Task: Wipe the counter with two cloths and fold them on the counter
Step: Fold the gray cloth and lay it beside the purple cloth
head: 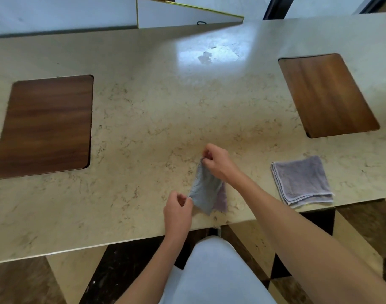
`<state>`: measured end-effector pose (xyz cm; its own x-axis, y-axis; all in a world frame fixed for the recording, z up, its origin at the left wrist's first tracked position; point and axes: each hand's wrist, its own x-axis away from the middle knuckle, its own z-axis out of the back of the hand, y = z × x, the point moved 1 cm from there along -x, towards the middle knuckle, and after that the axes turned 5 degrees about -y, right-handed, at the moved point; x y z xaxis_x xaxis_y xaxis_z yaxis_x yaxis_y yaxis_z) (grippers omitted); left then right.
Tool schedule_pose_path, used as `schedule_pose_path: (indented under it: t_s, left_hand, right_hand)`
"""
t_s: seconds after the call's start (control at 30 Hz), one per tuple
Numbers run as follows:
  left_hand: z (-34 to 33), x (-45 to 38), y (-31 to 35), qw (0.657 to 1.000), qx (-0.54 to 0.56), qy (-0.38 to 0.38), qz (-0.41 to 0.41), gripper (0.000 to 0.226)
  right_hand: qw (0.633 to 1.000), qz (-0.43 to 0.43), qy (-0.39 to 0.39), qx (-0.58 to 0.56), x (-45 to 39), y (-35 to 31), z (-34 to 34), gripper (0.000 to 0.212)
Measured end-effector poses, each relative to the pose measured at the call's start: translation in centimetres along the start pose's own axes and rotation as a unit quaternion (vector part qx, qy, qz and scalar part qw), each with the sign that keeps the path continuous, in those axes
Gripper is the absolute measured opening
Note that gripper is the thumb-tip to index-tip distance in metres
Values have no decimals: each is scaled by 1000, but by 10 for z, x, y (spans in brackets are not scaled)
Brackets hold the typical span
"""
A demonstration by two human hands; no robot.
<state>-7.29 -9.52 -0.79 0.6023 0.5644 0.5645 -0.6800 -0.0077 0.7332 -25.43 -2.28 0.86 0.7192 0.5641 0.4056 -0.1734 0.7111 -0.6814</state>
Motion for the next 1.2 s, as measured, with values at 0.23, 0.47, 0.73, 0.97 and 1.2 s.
schedule_pose_path:
  t_s: [0.23, 0.47, 0.73, 0.97, 1.2]
  left_hand:
    - [26, -15, 44, 995, 46, -22, -82, 9]
    - [30, -24, 84, 983, 129, -96, -91, 8]
    - [-14, -17, 120, 957, 198, -188, -98, 29]
    - [-111, 10, 144, 944, 263, -197, -37, 9]
    - [-210, 74, 165, 972, 142, -117, -148, 20]
  right_hand:
    - [959, -27, 92, -266, 38, 14, 33, 19]
    - [904, -35, 122, -408, 72, 20, 54, 48]
    - [892, -14, 240, -382, 119, 51, 103, 21]
    - [920, 40, 242, -306, 155, 121, 172, 22]
    - [960, 81, 198, -183, 188, 211, 255, 33]
